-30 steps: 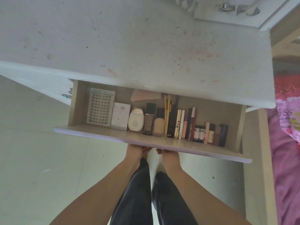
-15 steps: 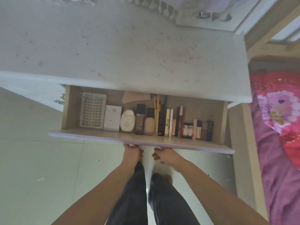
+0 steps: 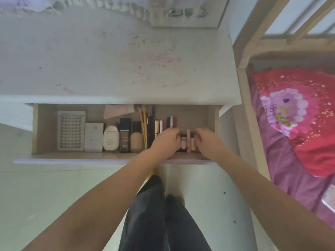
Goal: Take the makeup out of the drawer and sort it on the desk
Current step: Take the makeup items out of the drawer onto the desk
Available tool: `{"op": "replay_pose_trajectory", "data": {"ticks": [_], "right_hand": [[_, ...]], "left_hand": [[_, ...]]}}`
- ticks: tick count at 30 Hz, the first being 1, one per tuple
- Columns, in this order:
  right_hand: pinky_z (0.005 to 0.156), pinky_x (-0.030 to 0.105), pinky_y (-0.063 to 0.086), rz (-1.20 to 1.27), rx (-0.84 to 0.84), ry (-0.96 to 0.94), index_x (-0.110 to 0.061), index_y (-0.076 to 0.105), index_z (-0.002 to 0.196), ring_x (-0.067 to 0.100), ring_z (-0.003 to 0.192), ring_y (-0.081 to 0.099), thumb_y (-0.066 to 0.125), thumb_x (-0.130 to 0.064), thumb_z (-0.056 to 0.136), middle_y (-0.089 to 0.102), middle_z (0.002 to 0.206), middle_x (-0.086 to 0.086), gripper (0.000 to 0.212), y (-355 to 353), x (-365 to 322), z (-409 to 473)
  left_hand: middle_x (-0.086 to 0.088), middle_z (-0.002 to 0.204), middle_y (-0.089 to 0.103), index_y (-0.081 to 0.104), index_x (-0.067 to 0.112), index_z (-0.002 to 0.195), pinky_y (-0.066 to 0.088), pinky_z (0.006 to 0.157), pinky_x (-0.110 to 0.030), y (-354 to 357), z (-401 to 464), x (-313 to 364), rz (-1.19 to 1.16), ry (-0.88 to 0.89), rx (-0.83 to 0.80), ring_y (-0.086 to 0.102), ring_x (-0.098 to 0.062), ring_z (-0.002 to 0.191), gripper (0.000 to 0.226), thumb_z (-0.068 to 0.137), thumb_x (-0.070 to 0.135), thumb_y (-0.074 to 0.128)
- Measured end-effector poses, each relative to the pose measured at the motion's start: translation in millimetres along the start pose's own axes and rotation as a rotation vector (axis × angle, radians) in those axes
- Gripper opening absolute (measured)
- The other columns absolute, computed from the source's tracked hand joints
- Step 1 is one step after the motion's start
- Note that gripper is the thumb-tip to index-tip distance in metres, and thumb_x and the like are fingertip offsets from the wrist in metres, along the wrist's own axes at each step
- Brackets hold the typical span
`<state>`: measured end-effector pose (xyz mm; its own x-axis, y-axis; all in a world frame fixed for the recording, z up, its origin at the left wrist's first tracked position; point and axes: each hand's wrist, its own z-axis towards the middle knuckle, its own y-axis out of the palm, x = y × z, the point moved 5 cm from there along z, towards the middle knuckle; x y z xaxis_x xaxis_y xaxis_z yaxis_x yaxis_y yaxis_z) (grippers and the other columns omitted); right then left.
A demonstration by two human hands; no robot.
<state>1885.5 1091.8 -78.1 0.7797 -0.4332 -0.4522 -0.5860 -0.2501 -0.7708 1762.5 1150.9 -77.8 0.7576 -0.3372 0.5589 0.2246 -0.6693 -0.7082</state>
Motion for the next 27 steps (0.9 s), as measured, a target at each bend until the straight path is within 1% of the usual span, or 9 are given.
{"op": "replay_pose_trajectory", "data": {"ticks": [2,5,8,12,14,19,21,24,27], "right_hand": [[0.095,0.035,0.044,-0.088,-0.046,-0.024,-0.017,0.045,0.138,0.03,0.112,0.055,0.039,-0.015,0.097,0.052,0.127,0.012,0.041,19.5,4.4,11.1],[0.085,0.035,0.048,-0.204,-0.049,-0.08,-0.016,0.042,0.139,0.032,0.107,0.058,0.042,-0.013,0.096,0.052,0.129,0.013,0.043,34.9,5.2,20.6],[0.079,0.035,0.048,-0.243,-0.088,-0.103,-0.018,0.04,0.139,0.033,0.103,0.059,0.042,-0.014,0.095,0.05,0.129,0.013,0.044,41.9,7.6,30.0],[0.077,0.034,0.049,-0.192,-0.062,-0.146,-0.018,0.048,0.13,0.03,0.097,0.059,0.044,-0.02,0.096,0.05,0.124,0.01,0.034,36.7,6.1,31.2],[0.075,0.03,0.046,-0.139,-0.061,-0.147,-0.017,0.05,0.123,0.028,0.098,0.059,0.048,-0.02,0.095,0.053,0.119,0.007,0.029,34.1,5.9,28.6],[0.072,0.031,0.047,-0.003,-0.155,-0.112,-0.018,0.051,0.107,0.023,0.092,0.063,0.054,-0.025,0.093,0.066,0.1,0.003,0.016,16.4,-3.6,23.8],[0.073,0.03,0.047,0.051,-0.098,-0.155,-0.02,0.052,0.099,0.018,0.089,0.06,0.056,-0.028,0.092,0.064,0.096,-0.002,0.012,-12.7,-15.5,19.3],[0.068,0.014,0.041,0.223,-0.015,-0.182,-0.025,0.054,0.094,0.004,0.081,0.058,0.058,-0.027,0.091,0.062,0.087,-0.012,0.006,-77.9,-35.7,20.2],[0.061,0.012,0.048,0.445,0.141,-0.166,-0.021,0.059,0.094,0.003,0.067,0.061,0.057,-0.021,0.092,0.066,0.081,-0.009,0.003,-142.8,-49.2,49.6]], "left_hand": [[-0.014,0.123,0.052,0.055,0.007,0.123,0.048,0.09,-0.042,21.2,18.0,-4.6,0.164,-0.008,-0.037,0.052,-0.03,0.11,0.032,0.094,0.014,0.044],[-0.015,0.129,0.045,0.051,0.01,0.127,0.047,0.089,-0.043,33.0,28.9,-8.7,0.351,-0.034,-0.035,0.045,-0.031,0.117,0.035,0.092,0.011,0.046],[-0.014,0.13,0.043,0.049,0.014,0.129,0.046,0.089,-0.042,36.7,32.2,-13.9,0.369,-0.04,-0.038,0.043,-0.031,0.12,0.039,0.091,0.01,0.048],[-0.012,0.124,0.047,0.053,0.013,0.122,0.048,0.085,-0.04,33.9,30.9,-18.9,0.25,0.03,0.04,0.045,-0.028,0.116,0.032,0.091,0.014,0.049],[-0.011,0.121,0.053,0.053,0.011,0.118,0.048,0.086,-0.04,33.4,28.1,-19.5,0.138,0.041,0.015,0.05,-0.027,0.112,0.027,0.091,0.014,0.05],[-0.007,0.113,0.062,0.055,0.012,0.113,0.05,0.089,-0.041,20.6,20.0,-17.2,-0.126,-0.024,-0.06,0.059,-0.023,0.103,0.022,0.092,0.017,0.053],[0.001,0.108,0.062,0.057,0.016,0.111,0.05,0.088,-0.033,-7.9,12.1,-9.2,-0.178,0.02,0.003,0.059,-0.015,0.098,0.019,0.093,0.018,0.055],[0.013,0.096,0.061,0.058,0.024,0.105,0.05,0.082,-0.02,-77.9,5.3,9.9,-0.322,0.081,0.125,0.058,-0.002,0.089,0.014,0.092,0.021,0.057],[0.011,0.086,0.064,0.059,0.024,0.099,0.05,0.063,-0.012,-145.6,32.7,22.7,-0.454,0.07,0.251,0.059,0.005,0.068,0.008,0.093,0.021,0.057]]}}
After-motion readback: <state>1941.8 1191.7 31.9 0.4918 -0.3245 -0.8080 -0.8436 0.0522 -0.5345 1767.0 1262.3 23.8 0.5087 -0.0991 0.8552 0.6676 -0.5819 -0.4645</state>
